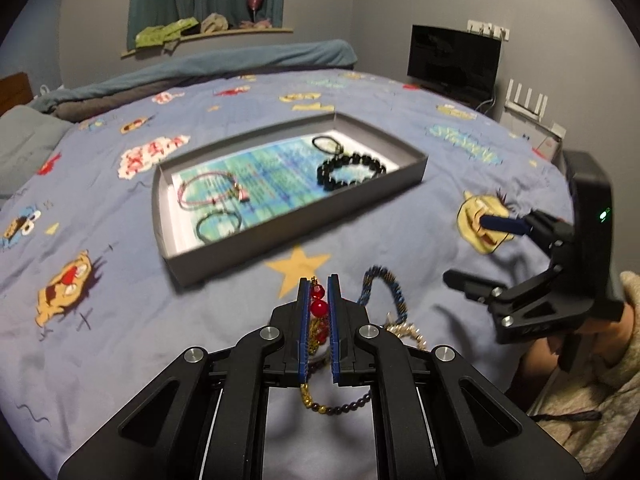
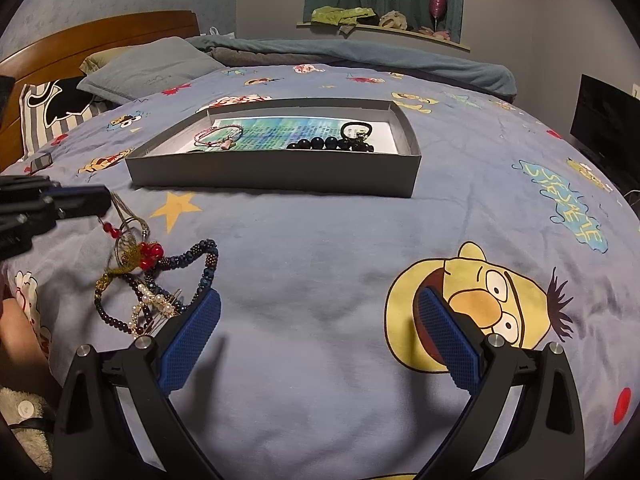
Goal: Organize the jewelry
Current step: 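Grasp and lift the red-bead necklace with the left tool while the right tool grasps the blue beaded bracelet, then carry both items over the grey tray and open both tools to release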
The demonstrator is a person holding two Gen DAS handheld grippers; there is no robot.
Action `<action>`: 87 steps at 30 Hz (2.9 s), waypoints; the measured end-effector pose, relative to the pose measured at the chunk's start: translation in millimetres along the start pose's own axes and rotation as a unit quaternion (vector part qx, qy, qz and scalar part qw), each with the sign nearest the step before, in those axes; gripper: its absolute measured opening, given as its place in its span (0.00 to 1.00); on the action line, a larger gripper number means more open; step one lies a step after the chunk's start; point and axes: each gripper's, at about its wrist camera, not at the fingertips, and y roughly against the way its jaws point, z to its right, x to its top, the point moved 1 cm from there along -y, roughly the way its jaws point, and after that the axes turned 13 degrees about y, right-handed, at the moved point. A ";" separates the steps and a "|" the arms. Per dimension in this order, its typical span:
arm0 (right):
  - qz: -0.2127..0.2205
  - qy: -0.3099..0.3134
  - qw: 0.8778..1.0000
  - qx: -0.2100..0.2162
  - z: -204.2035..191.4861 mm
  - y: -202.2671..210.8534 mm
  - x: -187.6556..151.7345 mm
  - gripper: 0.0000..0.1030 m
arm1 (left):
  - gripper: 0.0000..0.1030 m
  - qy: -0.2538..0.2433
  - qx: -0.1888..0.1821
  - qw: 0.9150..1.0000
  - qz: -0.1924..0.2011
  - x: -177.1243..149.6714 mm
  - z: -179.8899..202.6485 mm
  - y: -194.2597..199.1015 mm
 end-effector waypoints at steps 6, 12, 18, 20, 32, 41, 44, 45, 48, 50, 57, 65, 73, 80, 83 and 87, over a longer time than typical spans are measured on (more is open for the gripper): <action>0.001 0.002 1.000 0.002 -2.0 1.4 0.6 0.95 | 0.09 -0.009 -0.007 1.000 0.026 13.8 6.2 20.0; 0.010 0.016 0.999 0.029 -13.3 -1.7 10.5 0.89 | 0.09 -0.013 -0.007 0.999 0.048 28.8 7.4 34.0; -0.011 0.031 0.996 0.077 -35.7 -20.3 23.3 0.46 | 0.09 -0.009 0.000 0.998 0.062 43.5 1.8 37.8; -0.020 0.043 0.996 0.078 -43.2 -28.0 27.2 0.35 | 0.09 -0.006 0.000 0.998 0.065 46.7 0.0 38.6; -0.004 0.043 0.995 0.090 -42.6 -24.5 39.8 0.08 | 0.09 -0.003 0.001 0.997 0.076 52.5 -4.3 48.1; 0.032 0.045 0.995 0.078 -23.6 4.1 74.1 0.08 | 0.09 -0.004 0.005 0.997 0.072 58.4 -6.3 54.0; 0.042 0.045 0.995 0.075 -13.5 13.1 89.3 0.06 | 0.09 -0.007 0.006 0.997 0.076 63.3 -5.9 57.7; 0.045 0.045 0.995 0.073 -11.4 15.4 92.5 0.06 | 0.09 -0.007 0.004 0.997 0.078 65.1 -5.7 59.3; 0.058 0.048 0.995 0.061 -3.5 23.7 104.0 0.06 | 0.09 -0.012 0.004 0.996 0.084 70.0 -3.8 63.6; 0.063 0.047 0.995 0.058 1.2 26.1 108.3 0.06 | 0.09 -0.014 0.005 0.996 0.087 73.2 -3.2 65.8; 0.079 0.044 0.994 0.057 15.3 31.2 129.9 0.06 | 0.09 -0.027 0.005 0.996 0.081 91.2 -2.0 65.5; 0.085 0.036 0.994 0.052 39.0 18.8 163.1 0.06 | 0.09 -0.035 -0.011 0.997 0.075 129.8 -2.8 53.1; 0.080 0.024 0.995 0.048 61.1 -17.3 191.1 0.06 | 0.09 -0.039 -0.005 0.997 0.069 176.2 -6.6 19.5; 0.059 0.024 0.996 0.058 67.4 -64.0 202.3 0.06 | 0.09 -0.046 0.008 0.998 0.050 206.2 -8.5 -33.6; 0.051 0.016 0.996 0.076 69.2 -82.1 203.6 0.06 | 0.09 -0.047 0.010 0.998 0.037 213.3 -11.1 -61.6; 0.045 0.012 0.993 0.105 69.2 -100.0 203.4 0.06 | 0.09 -0.040 -0.001 0.999 0.021 217.4 -17.7 -92.4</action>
